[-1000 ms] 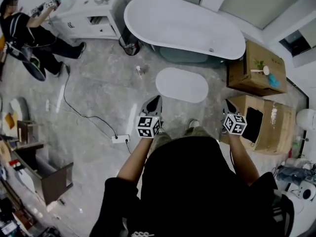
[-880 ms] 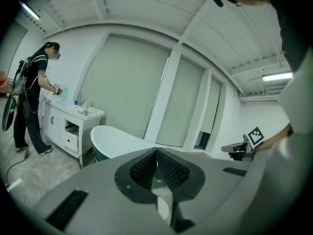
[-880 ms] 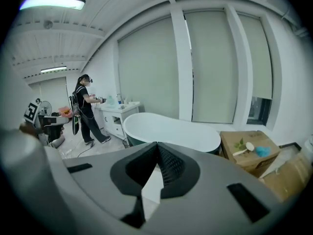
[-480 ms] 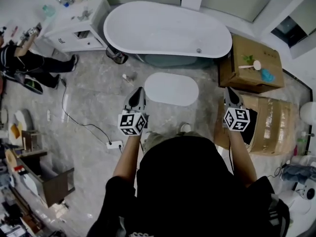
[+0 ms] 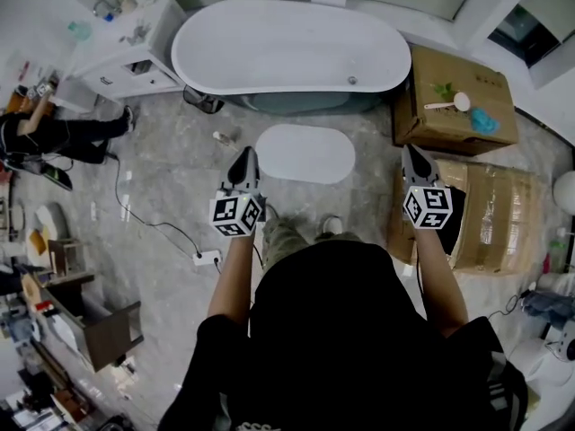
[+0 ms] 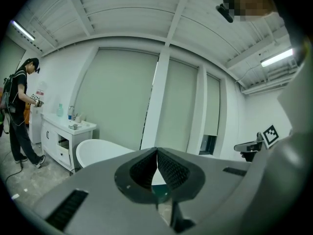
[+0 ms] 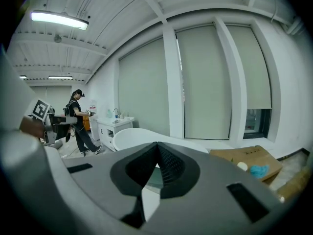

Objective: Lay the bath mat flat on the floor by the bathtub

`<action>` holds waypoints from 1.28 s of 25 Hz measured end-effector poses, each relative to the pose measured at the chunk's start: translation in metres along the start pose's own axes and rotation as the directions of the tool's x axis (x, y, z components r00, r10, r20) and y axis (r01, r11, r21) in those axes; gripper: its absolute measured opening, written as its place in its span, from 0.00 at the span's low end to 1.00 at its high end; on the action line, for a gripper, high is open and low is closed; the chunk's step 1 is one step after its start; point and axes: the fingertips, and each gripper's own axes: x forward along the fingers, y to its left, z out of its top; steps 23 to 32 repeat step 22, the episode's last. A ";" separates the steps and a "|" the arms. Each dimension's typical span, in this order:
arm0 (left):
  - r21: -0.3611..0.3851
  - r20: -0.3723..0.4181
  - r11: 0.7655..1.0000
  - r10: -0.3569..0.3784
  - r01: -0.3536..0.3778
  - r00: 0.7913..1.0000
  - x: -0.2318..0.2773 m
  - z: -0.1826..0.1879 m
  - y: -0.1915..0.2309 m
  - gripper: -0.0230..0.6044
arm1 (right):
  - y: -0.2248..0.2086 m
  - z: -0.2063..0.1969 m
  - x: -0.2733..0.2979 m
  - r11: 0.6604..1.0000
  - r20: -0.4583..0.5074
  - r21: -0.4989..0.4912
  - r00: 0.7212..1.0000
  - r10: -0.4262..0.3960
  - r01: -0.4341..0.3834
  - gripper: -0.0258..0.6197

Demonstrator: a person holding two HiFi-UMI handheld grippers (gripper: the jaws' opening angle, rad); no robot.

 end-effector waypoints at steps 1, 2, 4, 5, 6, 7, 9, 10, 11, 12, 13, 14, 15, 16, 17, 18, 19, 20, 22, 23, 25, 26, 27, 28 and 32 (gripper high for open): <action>-0.001 -0.002 1.000 -0.001 0.001 1.000 0.002 0.000 -0.002 0.07 | -0.002 -0.001 -0.001 1.000 0.003 -0.001 1.000 -0.003 0.003 0.07; -0.002 -0.003 1.000 -0.002 0.002 1.000 0.003 0.000 -0.005 0.07 | -0.003 -0.002 -0.004 1.000 0.005 -0.005 1.000 -0.006 0.006 0.07; 0.001 -0.008 1.000 -0.009 0.009 1.000 0.005 -0.003 -0.012 0.07 | -0.005 -0.003 -0.009 1.000 0.014 -0.024 1.000 -0.006 0.006 0.07; 0.005 -0.010 1.000 -0.012 0.012 1.000 0.007 -0.004 -0.014 0.07 | -0.005 -0.002 -0.010 0.999 0.022 -0.040 1.000 -0.005 0.005 0.07; 0.007 -0.012 1.000 -0.013 0.013 1.000 0.010 -0.005 -0.016 0.07 | -0.006 -0.001 -0.010 0.998 0.031 -0.055 0.999 -0.004 0.006 0.07; 0.006 -0.012 1.000 -0.014 0.014 1.000 0.013 -0.005 -0.018 0.07 | -0.006 0.001 -0.010 0.998 0.039 -0.063 0.999 -0.005 0.007 0.07; 0.006 -0.008 1.000 -0.021 0.021 1.000 0.016 -0.004 -0.022 0.07 | -0.006 0.002 -0.009 0.998 0.046 -0.056 0.999 -0.004 0.007 0.07; 0.012 -0.005 1.000 -0.027 0.027 1.000 0.016 -0.003 -0.023 0.07 | -0.004 0.001 -0.007 0.999 0.046 -0.049 0.999 -0.001 0.004 0.07; 0.018 -0.003 0.999 -0.032 0.032 0.999 0.016 -0.002 -0.024 0.07 | 0.000 0.001 -0.006 0.999 0.045 -0.047 0.999 0.003 -0.001 0.07; 0.021 -0.003 0.999 -0.034 0.034 0.999 0.016 -0.001 -0.023 0.07 | 0.003 0.001 -0.004 0.999 0.044 -0.048 0.999 0.009 -0.007 0.07; 0.019 -0.004 0.999 -0.036 0.036 0.999 0.017 -0.001 -0.022 0.07 | 0.007 0.000 -0.002 0.999 0.042 -0.051 0.999 0.015 -0.013 0.07; 0.014 -0.006 0.999 -0.036 0.036 0.999 0.017 -0.002 -0.021 0.07 | 0.009 0.000 0.000 0.998 0.041 -0.055 0.999 0.021 -0.019 0.07; 0.011 -0.007 0.999 -0.035 0.035 0.999 0.018 -0.003 -0.021 0.07 | 0.010 0.001 0.001 0.998 0.040 -0.057 0.999 0.027 -0.025 0.07; 0.011 -0.007 0.999 -0.032 0.033 0.999 0.018 -0.004 -0.021 0.07 | 0.010 0.001 0.002 0.998 0.040 -0.057 0.999 0.034 -0.032 0.07; 0.013 -0.008 0.999 -0.029 0.029 1.000 0.018 -0.004 -0.021 0.07 | 0.011 0.001 0.002 0.998 0.038 -0.057 0.998 0.041 -0.039 0.07; 0.014 -0.008 1.000 -0.025 0.025 1.000 0.018 -0.005 -0.021 0.07 | 0.012 0.001 0.002 0.997 0.036 -0.058 0.998 0.048 -0.046 0.07; 0.013 -0.008 1.000 -0.023 0.023 1.000 0.018 -0.005 -0.020 0.07 | 0.014 0.000 0.002 0.997 0.034 -0.059 0.998 0.054 -0.052 0.07; 0.012 -0.008 1.000 -0.022 0.022 1.000 0.018 -0.006 -0.020 0.07 | 0.015 -0.001 0.002 0.996 0.032 -0.061 0.998 0.060 -0.058 0.07; 0.007 -0.010 1.000 -0.021 0.021 1.000 0.018 -0.007 -0.019 0.07 | 0.019 -0.001 0.003 0.996 0.028 -0.067 0.997 0.069 -0.067 0.07; 0.007 -0.010 1.000 -0.021 0.021 1.000 0.018 -0.007 -0.019 0.07 | 0.019 -0.001 0.003 0.996 0.028 -0.067 0.997 0.069 -0.067 0.07; 0.007 -0.010 1.000 -0.021 0.021 1.000 0.018 -0.007 -0.019 0.07 | 0.019 -0.001 0.003 0.996 0.028 -0.067 0.997 0.069 -0.067 0.07; 0.007 -0.010 1.000 -0.021 0.021 1.000 0.018 -0.007 -0.019 0.07 | 0.019 -0.001 0.003 0.996 0.028 -0.067 0.997 0.069 -0.067 0.07; 0.007 -0.010 1.000 -0.021 0.021 1.000 0.018 -0.007 -0.019 0.07 | 0.019 -0.001 0.003 0.996 0.028 -0.067 0.997 0.069 -0.067 0.07; 0.007 -0.010 1.000 -0.021 0.021 1.000 0.018 -0.007 -0.019 0.07 | 0.019 -0.001 0.003 0.996 0.028 -0.067 0.997 0.069 -0.067 0.07; 0.007 -0.010 1.000 -0.021 0.021 1.000 0.018 -0.007 -0.019 0.07 | 0.019 -0.001 0.003 0.996 0.028 -0.067 0.997 0.069 -0.067 0.07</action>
